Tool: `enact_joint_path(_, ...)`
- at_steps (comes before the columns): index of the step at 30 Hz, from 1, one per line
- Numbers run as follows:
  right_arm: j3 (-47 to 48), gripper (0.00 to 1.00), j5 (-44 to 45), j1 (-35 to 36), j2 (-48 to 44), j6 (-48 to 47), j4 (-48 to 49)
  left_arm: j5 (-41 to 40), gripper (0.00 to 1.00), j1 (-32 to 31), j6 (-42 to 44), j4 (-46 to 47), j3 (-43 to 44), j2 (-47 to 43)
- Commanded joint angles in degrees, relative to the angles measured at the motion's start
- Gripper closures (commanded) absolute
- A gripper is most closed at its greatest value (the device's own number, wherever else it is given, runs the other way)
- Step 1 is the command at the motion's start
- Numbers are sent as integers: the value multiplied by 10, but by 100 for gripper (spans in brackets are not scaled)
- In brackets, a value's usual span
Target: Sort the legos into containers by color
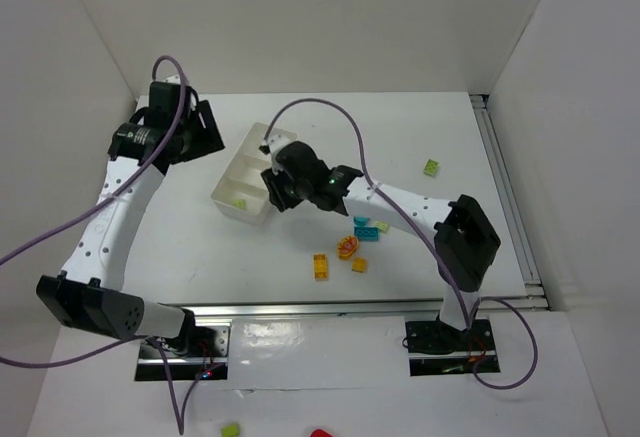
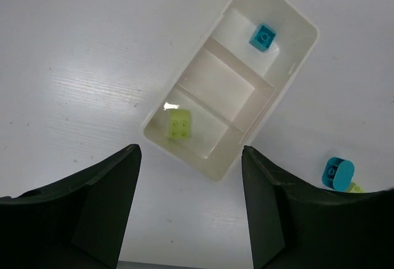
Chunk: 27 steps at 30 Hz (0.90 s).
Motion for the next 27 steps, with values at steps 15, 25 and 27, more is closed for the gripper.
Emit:
enact_joint_path(15, 298, 55, -22, 25, 220, -22, 53, 45, 23, 67, -24, 0, -34, -75)
enact_joint_path(25, 189, 24, 74, 11, 131, -10, 84, 55, 23, 79, -24, 5, -50, -80)
enact_joint_path(27, 135, 24, 80, -1, 67, 12, 105, 61, 23, 79, -19, 11, -56, -80)
